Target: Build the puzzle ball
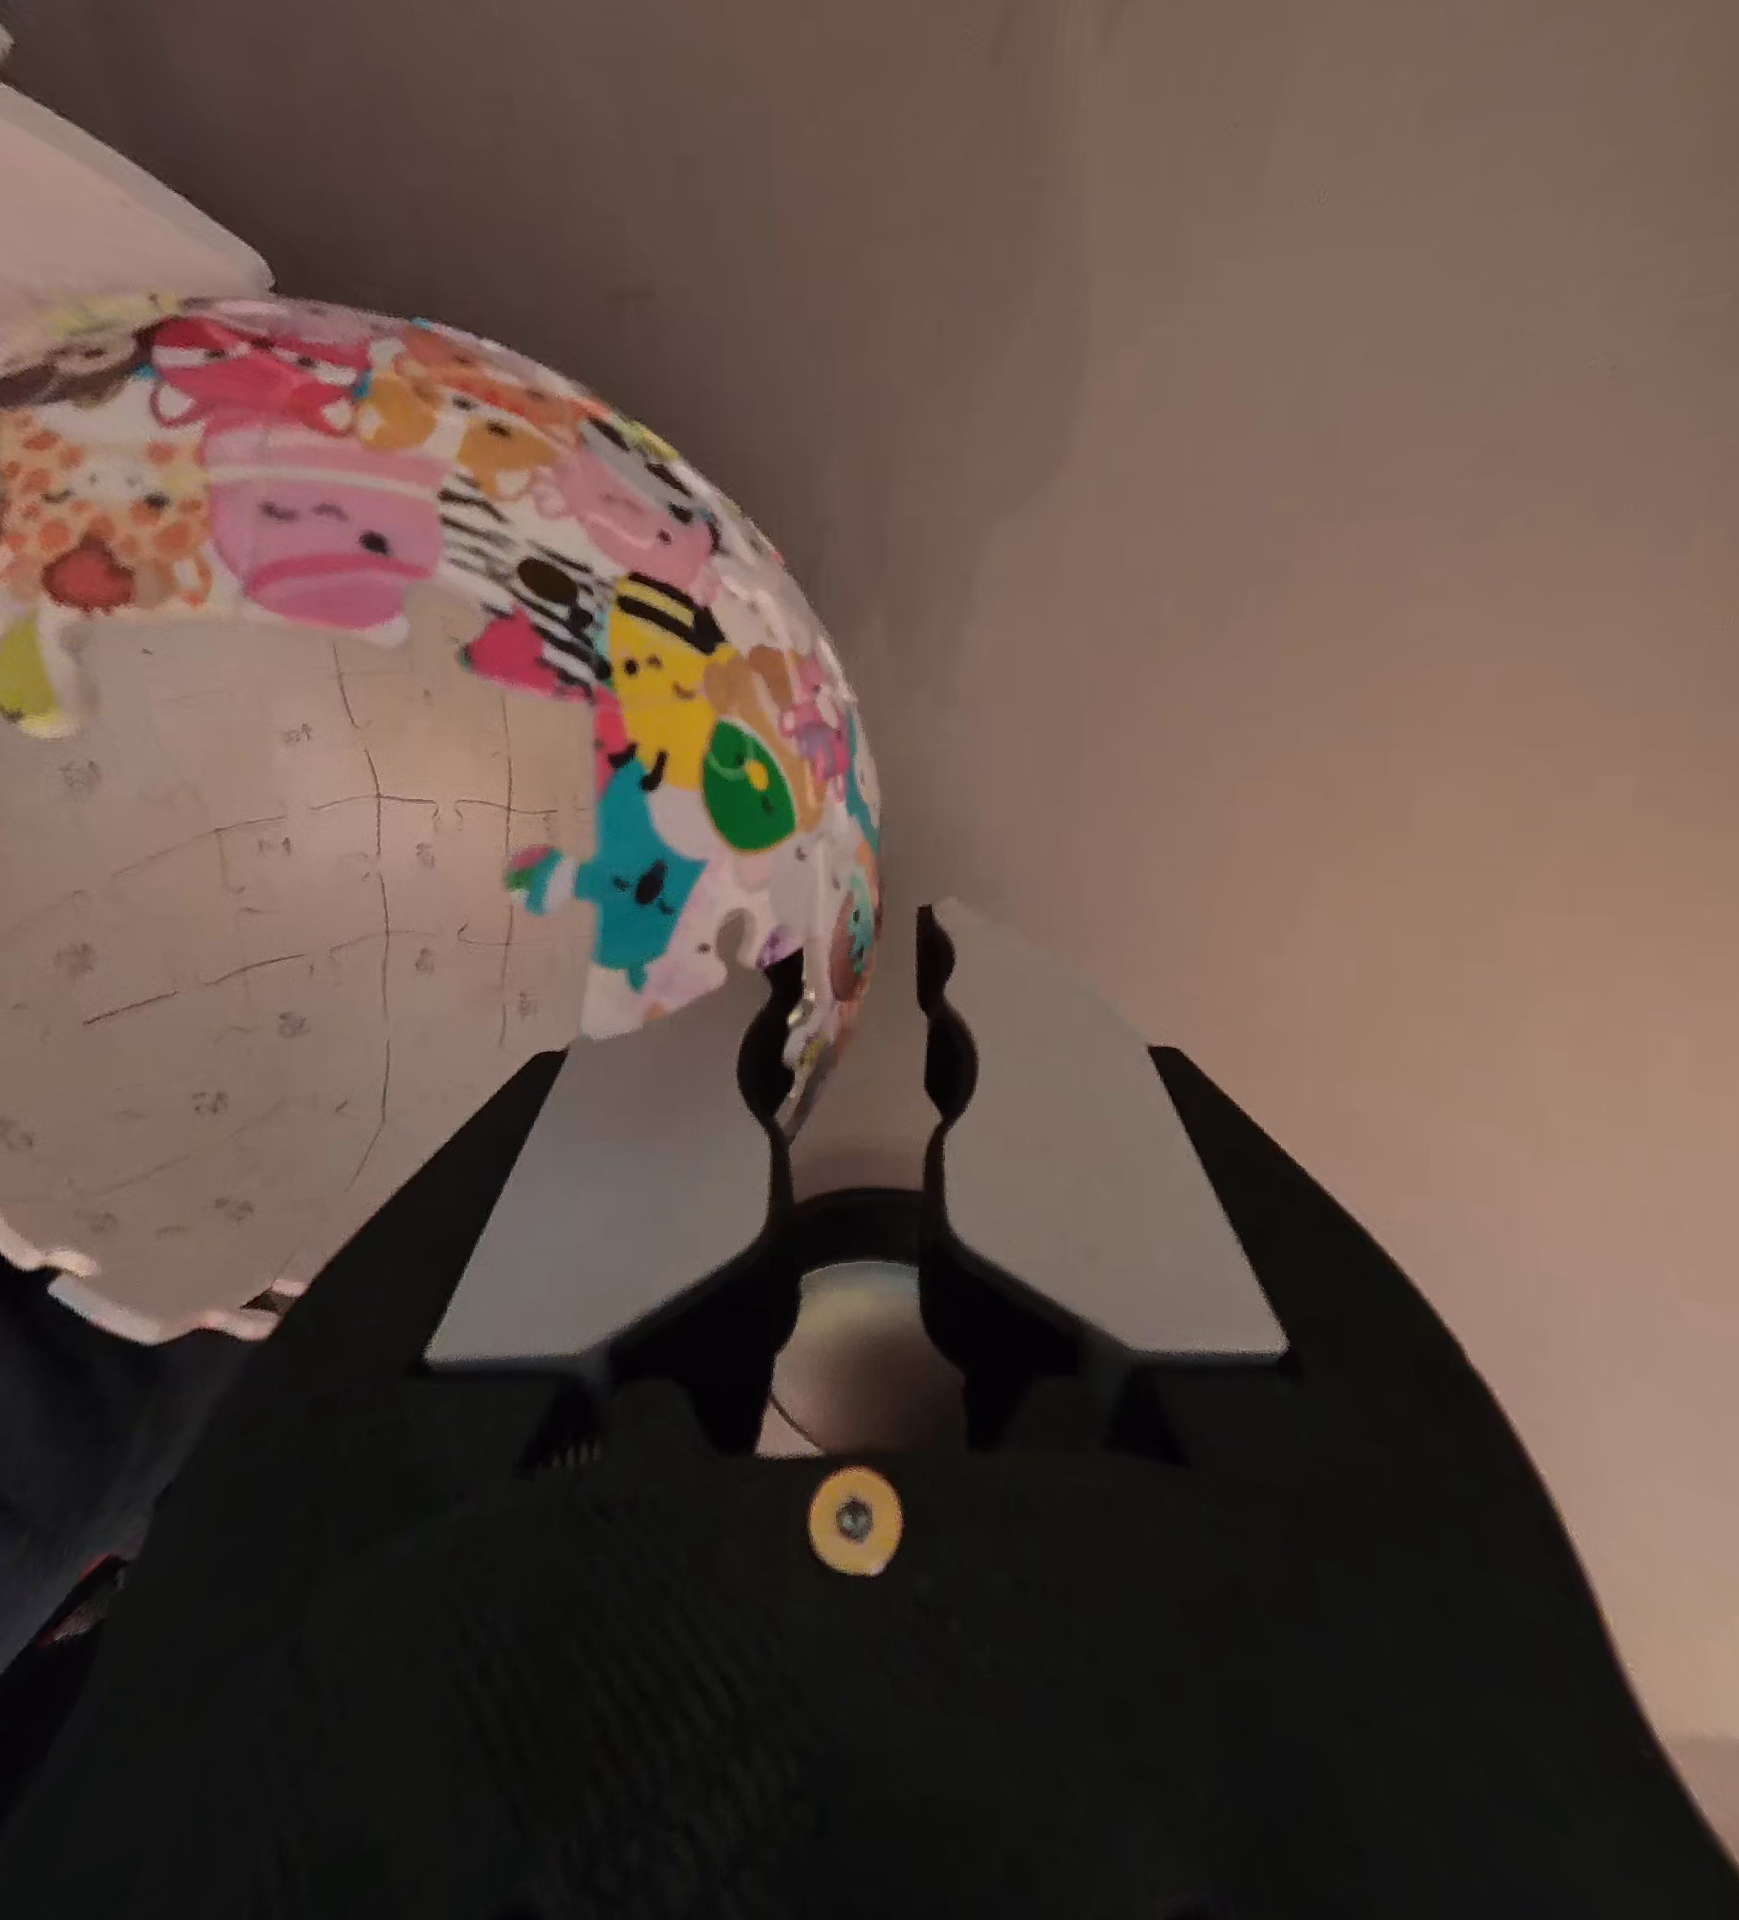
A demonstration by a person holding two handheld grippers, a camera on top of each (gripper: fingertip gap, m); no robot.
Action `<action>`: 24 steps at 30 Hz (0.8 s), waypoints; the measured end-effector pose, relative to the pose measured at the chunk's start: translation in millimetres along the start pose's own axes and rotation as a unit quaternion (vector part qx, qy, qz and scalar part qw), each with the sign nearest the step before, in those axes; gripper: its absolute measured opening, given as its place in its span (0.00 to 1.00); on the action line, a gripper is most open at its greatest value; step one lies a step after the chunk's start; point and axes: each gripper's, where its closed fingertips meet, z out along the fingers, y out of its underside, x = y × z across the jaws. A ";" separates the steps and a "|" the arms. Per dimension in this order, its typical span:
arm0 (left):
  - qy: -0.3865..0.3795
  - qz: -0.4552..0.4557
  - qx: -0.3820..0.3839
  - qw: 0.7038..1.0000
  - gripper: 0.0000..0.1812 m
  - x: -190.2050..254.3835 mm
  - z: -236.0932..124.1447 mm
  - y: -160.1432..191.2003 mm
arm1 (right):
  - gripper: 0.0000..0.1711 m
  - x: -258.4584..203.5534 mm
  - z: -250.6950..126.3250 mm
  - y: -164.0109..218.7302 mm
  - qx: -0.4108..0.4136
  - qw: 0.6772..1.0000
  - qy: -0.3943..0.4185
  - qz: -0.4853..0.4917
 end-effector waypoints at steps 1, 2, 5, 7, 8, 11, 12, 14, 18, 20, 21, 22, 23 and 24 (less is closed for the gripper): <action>0.001 -0.001 0.001 1.000 0.55 -0.1 0.1 -0.2 | 0.13 -0.2 0.4 -0.5 -0.004 1.000 -0.003 -0.002; 0.001 -0.001 0.002 1.000 0.55 -0.1 0.3 -0.4 | 0.13 -1.1 1.1 -0.5 -0.009 1.000 -0.008 -0.002; 0.002 -0.001 0.003 1.000 0.55 -0.3 0.7 -0.9 | 0.11 0.8 4.8 0.2 -0.022 1.000 -0.006 -0.001; 0.002 -0.001 0.004 1.000 0.55 -0.5 0.8 -1.0 | 0.08 -1.1 6.6 0.6 -0.030 0.999 -0.014 0.000; 0.001 0.000 0.004 1.000 0.55 -0.5 0.9 -1.1 | 0.06 -1.0 6.8 0.7 -0.031 0.999 -0.014 0.001; 0.000 0.001 0.006 1.000 0.55 -0.5 1.2 -1.8 | 0.06 -0.4 7.3 0.7 -0.035 0.999 -0.015 0.004; 0.000 0.002 0.007 1.000 0.55 -0.6 1.3 -2.0 | 0.06 -0.3 7.4 0.7 -0.035 0.999 -0.016 0.006; 0.000 0.001 0.010 1.000 0.55 -0.7 1.7 -2.6 | 0.05 0.0 7.8 0.6 -0.034 0.999 -0.018 0.011; 0.001 0.004 0.012 1.000 0.55 0.1 2.6 -2.6 | 0.05 0.4 7.3 0.0 -0.030 0.999 -0.014 0.006; 0.005 0.005 0.014 1.000 0.55 2.1 3.0 -3.0 | 0.04 -0.5 6.7 0.7 -0.032 0.999 -0.017 0.007; 0.005 0.006 0.016 1.000 0.55 2.6 3.0 -3.4 | 0.04 -0.5 6.9 0.6 -0.033 0.999 -0.018 0.005; 0.004 0.008 0.017 1.000 0.55 2.9 2.9 -3.7 | 0.04 -0.6 7.1 0.4 -0.034 0.999 -0.020 0.004; 0.004 0.008 0.018 1.000 0.55 2.8 2.9 -3.6 | 0.05 -0.7 7.2 0.1 -0.034 0.999 -0.022 0.003; 0.004 0.008 0.018 1.000 0.55 2.8 2.8 -3.3 | 0.05 -0.5 7.3 -0.4 -0.033 0.999 -0.024 0.002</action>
